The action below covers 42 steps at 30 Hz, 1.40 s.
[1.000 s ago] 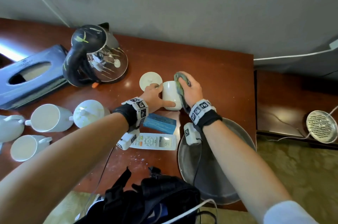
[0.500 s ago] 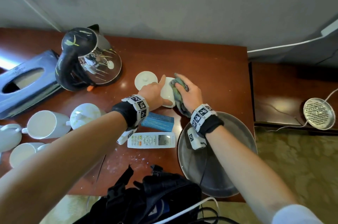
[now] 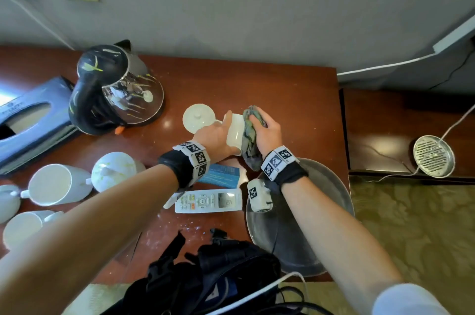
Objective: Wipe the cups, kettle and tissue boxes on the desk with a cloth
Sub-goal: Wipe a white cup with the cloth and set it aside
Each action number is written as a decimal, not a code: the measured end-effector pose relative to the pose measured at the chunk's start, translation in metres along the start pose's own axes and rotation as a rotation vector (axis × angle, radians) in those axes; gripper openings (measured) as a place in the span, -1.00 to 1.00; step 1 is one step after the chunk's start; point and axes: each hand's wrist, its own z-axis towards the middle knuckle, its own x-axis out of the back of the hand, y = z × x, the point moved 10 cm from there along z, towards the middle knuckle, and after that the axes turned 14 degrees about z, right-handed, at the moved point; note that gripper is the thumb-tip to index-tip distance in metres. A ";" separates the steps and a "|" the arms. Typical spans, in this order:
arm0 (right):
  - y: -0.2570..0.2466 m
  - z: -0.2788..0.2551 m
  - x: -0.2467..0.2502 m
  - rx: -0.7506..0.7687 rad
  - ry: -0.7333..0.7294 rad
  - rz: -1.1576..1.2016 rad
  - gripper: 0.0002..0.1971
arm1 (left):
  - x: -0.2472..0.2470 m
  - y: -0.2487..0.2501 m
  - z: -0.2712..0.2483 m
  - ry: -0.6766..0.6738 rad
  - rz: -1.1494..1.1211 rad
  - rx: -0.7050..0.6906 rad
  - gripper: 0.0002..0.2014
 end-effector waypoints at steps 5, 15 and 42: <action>-0.013 -0.001 0.032 0.003 0.060 -0.067 -0.68 | -0.009 0.024 0.006 -0.022 -0.159 -0.049 0.20; -0.013 -0.020 0.028 0.073 -0.153 -0.127 -0.58 | -0.019 0.015 0.015 0.032 -0.381 -0.058 -0.01; -0.032 0.003 0.025 0.083 -0.026 -0.145 -0.70 | 0.008 -0.007 0.001 0.005 -0.957 0.164 -0.15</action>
